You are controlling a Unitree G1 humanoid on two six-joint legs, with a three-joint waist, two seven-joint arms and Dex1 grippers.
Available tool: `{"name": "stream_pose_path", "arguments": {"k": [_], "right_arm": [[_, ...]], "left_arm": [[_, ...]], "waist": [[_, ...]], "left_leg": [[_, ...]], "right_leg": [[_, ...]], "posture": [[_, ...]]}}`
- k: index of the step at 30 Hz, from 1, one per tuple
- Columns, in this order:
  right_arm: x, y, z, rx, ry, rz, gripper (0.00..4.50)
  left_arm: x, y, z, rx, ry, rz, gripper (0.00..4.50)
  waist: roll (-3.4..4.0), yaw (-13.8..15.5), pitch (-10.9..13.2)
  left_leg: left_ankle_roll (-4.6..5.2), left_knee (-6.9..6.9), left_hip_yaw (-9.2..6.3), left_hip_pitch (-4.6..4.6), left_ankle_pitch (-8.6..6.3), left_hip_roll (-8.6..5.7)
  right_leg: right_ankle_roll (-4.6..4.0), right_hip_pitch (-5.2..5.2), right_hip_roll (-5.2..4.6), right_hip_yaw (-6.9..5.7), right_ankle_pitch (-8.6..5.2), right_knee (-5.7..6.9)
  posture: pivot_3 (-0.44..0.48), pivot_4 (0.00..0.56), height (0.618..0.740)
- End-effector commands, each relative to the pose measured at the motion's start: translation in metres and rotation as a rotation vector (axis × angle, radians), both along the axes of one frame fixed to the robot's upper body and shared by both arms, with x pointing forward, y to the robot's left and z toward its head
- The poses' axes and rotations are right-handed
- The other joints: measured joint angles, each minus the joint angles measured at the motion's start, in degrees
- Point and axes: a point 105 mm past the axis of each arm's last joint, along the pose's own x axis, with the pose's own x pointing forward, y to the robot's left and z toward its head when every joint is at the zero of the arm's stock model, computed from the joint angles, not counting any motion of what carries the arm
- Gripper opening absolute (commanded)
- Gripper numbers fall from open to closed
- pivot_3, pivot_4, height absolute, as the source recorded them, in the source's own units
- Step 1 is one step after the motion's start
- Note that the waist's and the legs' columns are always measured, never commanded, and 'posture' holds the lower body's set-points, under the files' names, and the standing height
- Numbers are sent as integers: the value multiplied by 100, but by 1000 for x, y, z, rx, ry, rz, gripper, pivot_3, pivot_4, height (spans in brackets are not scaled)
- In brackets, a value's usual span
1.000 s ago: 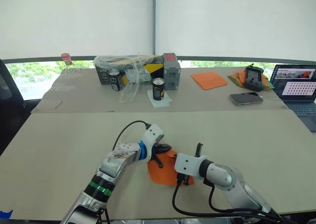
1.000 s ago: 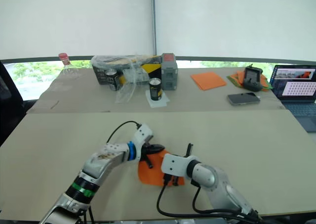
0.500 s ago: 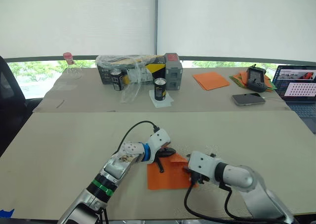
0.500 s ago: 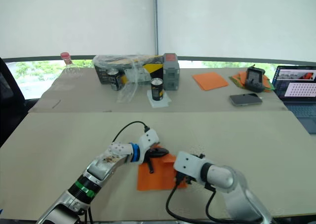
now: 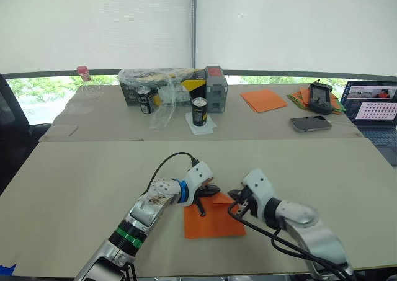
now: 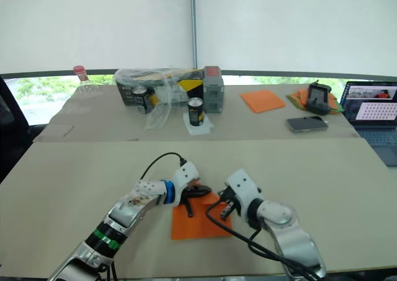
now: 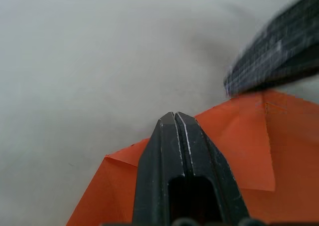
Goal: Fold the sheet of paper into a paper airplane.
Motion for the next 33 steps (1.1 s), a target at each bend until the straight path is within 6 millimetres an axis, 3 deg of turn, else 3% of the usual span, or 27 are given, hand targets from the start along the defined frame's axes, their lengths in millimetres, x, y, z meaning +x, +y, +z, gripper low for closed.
{"name": "stream_pose_path", "arguments": {"k": [1,4,8,11,14,24,33], "right_arm": [[1,7,2,58,1,-7,73],[0,7,-9,48,40,-26,73],[-4,-9,-32,-40,106,-103,73],[-11,-20,-39,-48,142,-140,73],[-16,-29,-44,-57,163,-169,73],[-19,-22,-45,-47,169,-132,73],[-19,-14,-46,-46,183,-113,73]], "left_arm": [[-4,8,-18,59,55,22,0],[-5,8,-18,56,58,24,0],[-8,3,-8,-16,93,15,0],[-20,2,-8,-13,120,-45,0],[-14,6,-11,5,111,-17,0],[18,14,-11,-48,73,158,0],[26,37,-16,-13,77,238,0]], "waist": [[0,-12,0],[2,-14,-1],[2,-13,-4],[3,-1,-6],[1,21,-12],[-3,37,-22],[-8,-23,-31]], "left_leg": [[0,0,0,0,0,0],[0,-2,-1,0,0,0],[0,-2,0,2,0,0],[0,-2,-1,3,0,0],[0,-1,-2,5,0,-1],[11,-2,-5,65,-8,0],[10,-24,-4,79,-8,3]], "right_leg": [[0,0,0,0,0,0],[0,-2,3,-1,0,1],[0,1,2,-1,0,1],[1,3,1,-3,-1,1],[1,10,-2,-4,-1,-3],[7,89,-1,-15,-5,-28],[7,88,3,-12,-5,-27]], "posture": [[0,150,740],[0,150,740],[0,150,740],[0,150,740],[0,150,740],[0,150,740],[0,150,740]]}}
